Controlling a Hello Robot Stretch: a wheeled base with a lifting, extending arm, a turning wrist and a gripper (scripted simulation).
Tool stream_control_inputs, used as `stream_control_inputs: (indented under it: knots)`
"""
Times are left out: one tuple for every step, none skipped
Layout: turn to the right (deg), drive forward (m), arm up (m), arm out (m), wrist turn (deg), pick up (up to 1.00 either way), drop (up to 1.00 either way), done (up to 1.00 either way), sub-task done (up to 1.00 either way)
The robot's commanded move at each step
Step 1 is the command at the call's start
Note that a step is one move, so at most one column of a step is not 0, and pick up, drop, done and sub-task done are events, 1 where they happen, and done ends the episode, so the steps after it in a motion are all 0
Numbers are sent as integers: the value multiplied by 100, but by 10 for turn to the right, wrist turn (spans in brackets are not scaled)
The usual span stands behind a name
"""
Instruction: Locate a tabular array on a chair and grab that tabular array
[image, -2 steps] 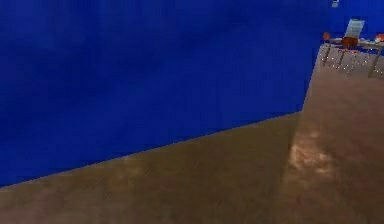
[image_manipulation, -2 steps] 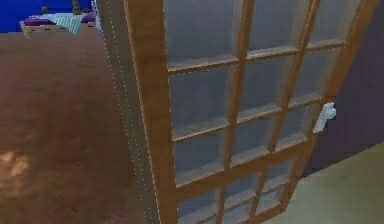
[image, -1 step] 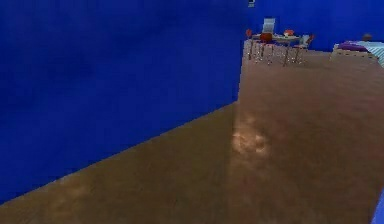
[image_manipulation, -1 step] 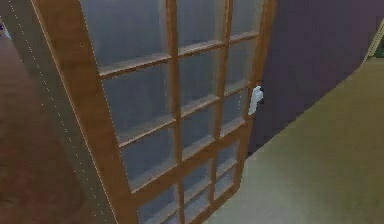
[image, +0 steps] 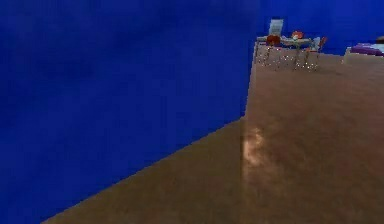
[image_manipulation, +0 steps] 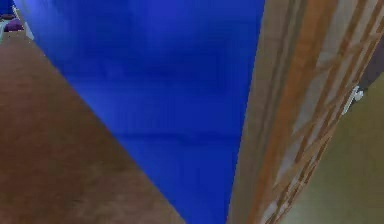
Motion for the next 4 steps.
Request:
stream_control_inputs:
  knots:
    - [360, 0, 0, 0, 0, 0, 0, 0, 0]
    - [0, 100, 0, 0, 0, 0, 0, 0, 0]
    - [0, 100, 0, 0, 0, 0, 0, 0, 0]
    - [0, 100, 0, 0, 0, 0, 0, 0, 0]
